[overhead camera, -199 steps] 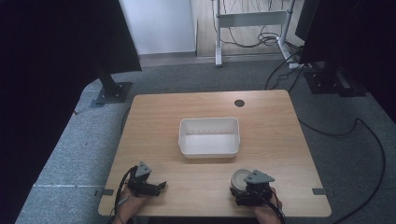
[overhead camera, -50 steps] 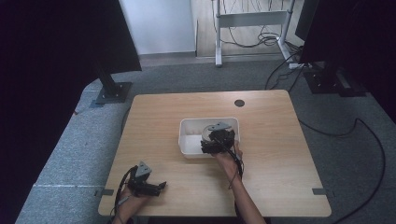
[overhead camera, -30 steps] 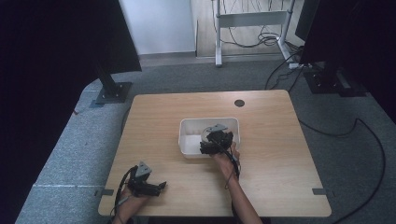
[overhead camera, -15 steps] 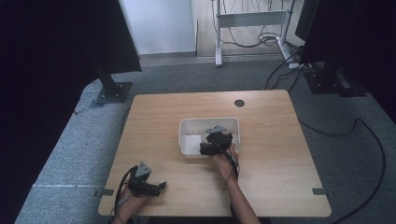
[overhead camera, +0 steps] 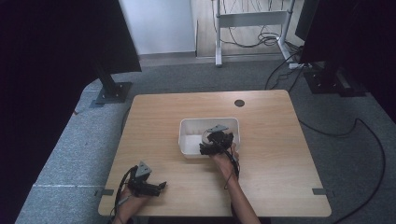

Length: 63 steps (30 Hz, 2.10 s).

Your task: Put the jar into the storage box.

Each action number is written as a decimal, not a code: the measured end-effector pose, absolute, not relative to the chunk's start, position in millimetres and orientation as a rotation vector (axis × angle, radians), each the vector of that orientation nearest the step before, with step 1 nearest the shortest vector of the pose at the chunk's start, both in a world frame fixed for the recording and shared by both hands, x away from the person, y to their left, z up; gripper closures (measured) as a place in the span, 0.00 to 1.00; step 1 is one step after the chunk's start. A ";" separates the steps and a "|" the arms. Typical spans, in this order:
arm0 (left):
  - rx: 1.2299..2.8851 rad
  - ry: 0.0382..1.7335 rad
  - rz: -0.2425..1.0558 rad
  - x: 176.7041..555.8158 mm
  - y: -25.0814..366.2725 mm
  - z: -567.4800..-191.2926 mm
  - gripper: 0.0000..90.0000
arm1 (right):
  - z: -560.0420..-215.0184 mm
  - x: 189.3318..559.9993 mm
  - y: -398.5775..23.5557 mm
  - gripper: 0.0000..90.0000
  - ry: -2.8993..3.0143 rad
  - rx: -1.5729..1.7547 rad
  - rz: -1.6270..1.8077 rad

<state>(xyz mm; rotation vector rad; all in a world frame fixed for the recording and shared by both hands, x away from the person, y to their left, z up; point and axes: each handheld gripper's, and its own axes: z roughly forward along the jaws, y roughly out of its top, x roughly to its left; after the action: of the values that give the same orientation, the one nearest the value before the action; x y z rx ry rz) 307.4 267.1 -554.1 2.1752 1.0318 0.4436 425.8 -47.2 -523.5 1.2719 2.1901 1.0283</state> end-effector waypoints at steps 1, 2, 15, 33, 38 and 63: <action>2.175 1.032 0.444 307.4 267.2 -554.1 0.00 | -522.7 425.3 -47.0 0.02 2.186 1.268 1.034; 2.175 1.032 0.444 307.4 267.1 -554.1 0.00 | -521.9 424.9 -47.1 0.02 2.185 1.262 1.035; 2.175 1.032 0.444 307.4 267.1 -554.1 0.00 | -509.6 417.9 -48.5 0.02 2.188 1.231 1.033; 2.175 1.032 0.444 307.4 267.1 -554.1 0.00 | -497.1 407.5 -58.1 0.02 2.182 1.211 1.035; 2.176 1.031 0.444 307.4 267.1 -554.1 0.00 | -494.8 403.8 -60.8 0.03 2.180 1.196 1.044; 2.177 1.030 0.445 307.4 267.2 -554.1 0.00 | -488.7 380.3 -78.0 0.03 2.202 1.138 1.048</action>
<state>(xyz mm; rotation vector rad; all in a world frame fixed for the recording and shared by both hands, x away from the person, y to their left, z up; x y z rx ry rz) 307.4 267.2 -554.1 2.1766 1.0300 0.4452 380.3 -78.0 -488.7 1.1385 2.2023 1.0477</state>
